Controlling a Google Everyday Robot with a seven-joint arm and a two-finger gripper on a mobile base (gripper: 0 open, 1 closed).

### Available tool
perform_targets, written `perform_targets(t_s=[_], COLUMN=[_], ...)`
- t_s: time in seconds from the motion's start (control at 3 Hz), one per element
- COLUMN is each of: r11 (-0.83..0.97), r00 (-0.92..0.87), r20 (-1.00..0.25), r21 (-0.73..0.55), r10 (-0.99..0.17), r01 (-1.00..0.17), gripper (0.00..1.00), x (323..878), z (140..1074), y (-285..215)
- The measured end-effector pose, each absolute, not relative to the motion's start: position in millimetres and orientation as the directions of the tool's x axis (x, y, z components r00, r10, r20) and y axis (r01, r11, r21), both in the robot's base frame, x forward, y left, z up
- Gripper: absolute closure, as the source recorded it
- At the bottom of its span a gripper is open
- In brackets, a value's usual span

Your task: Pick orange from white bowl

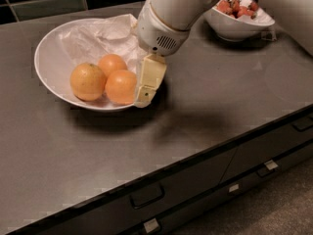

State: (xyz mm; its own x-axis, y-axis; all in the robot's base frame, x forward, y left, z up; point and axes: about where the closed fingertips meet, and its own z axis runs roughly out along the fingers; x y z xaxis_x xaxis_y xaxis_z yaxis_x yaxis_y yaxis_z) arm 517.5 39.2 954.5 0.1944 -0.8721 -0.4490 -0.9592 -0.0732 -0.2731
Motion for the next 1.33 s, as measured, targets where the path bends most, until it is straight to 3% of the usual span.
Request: perform_targets(t_s=[0.33, 0.67, 1.33], r11=[-0.045, -0.028, -0.065], r00=[0.179, 0.167, 0.188], r20=[-0.471, -0.485, -0.487], r21=[-0.280, -0.281, -0.259], r10=[-0.864, -0.858, -0.853], r01=[-0.959, -0.959, -0.964], gripper=[0.19, 0.29, 0.31], x=[525.5, 531.7, 545.6], z=[950.4, 944.9, 931.8], y=[45.8, 49.7, 66.9])
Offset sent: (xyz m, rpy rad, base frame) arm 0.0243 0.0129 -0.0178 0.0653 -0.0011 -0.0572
